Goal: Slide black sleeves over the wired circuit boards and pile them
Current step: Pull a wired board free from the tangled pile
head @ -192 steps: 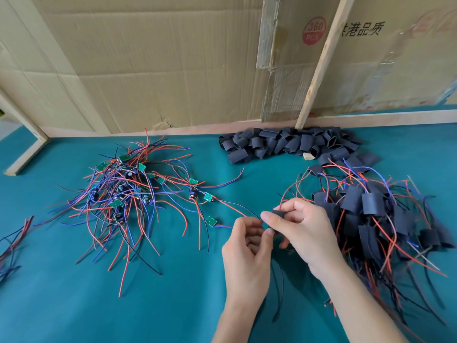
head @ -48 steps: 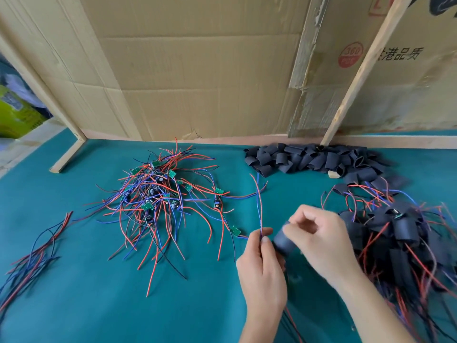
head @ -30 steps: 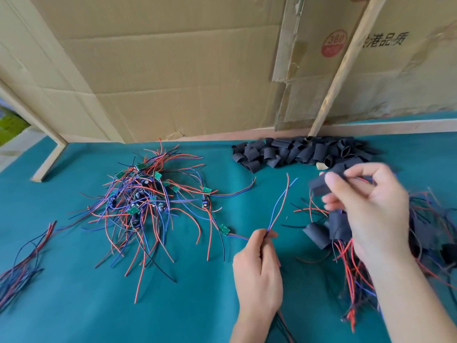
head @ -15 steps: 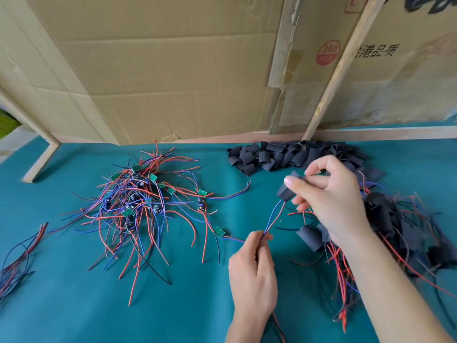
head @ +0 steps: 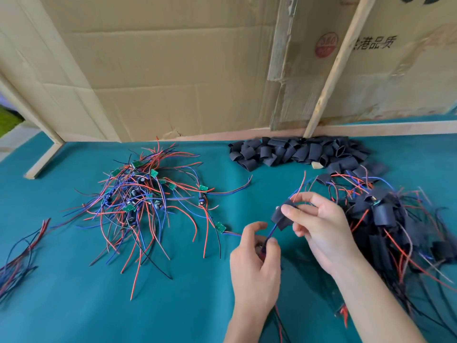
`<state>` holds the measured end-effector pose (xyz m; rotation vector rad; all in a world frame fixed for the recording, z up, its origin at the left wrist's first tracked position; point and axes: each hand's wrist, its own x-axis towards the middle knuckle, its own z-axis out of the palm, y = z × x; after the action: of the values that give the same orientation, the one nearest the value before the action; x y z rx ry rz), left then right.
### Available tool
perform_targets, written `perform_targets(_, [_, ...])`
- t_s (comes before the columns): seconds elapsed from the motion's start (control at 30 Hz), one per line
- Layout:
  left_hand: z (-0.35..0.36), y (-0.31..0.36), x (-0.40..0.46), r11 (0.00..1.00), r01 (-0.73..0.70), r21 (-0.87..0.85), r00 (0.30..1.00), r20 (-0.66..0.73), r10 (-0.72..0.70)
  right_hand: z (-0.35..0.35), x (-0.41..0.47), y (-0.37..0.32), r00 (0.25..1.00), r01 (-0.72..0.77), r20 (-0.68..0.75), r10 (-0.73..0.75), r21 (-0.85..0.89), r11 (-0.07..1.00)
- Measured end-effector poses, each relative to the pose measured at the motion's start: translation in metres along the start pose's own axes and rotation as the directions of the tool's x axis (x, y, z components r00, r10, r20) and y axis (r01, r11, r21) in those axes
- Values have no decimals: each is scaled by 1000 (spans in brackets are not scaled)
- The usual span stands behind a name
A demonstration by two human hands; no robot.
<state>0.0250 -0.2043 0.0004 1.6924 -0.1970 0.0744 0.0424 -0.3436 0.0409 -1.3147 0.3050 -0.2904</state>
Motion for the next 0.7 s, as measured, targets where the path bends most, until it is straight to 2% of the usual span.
perform_targets(0.1, [0,-4,1,1000,-14,-23,1000,5,14,-8,2,-2,996,49,-78,-42,84,995])
perform_targets(0.2, [-1,-6,2,999,-31,-34,999,-16,31,-11,3,-1,991,76,-112,-68,70,995])
perform_targets(0.37, [-1,-9,2,999,-24,-31,999,-44,22,-4,1,12,998,70,23,-67,-212,975])
perform_targets(0.6, [-3,-8,2,997,36,-65,999,-24,-38,-7,1,15,998,58,40,-49,-272,960])
perform_targets(0.7, [-3,-8,3,999,32,-30,999,-9,-33,-4,-1,18,997,48,65,-31,-286,957])
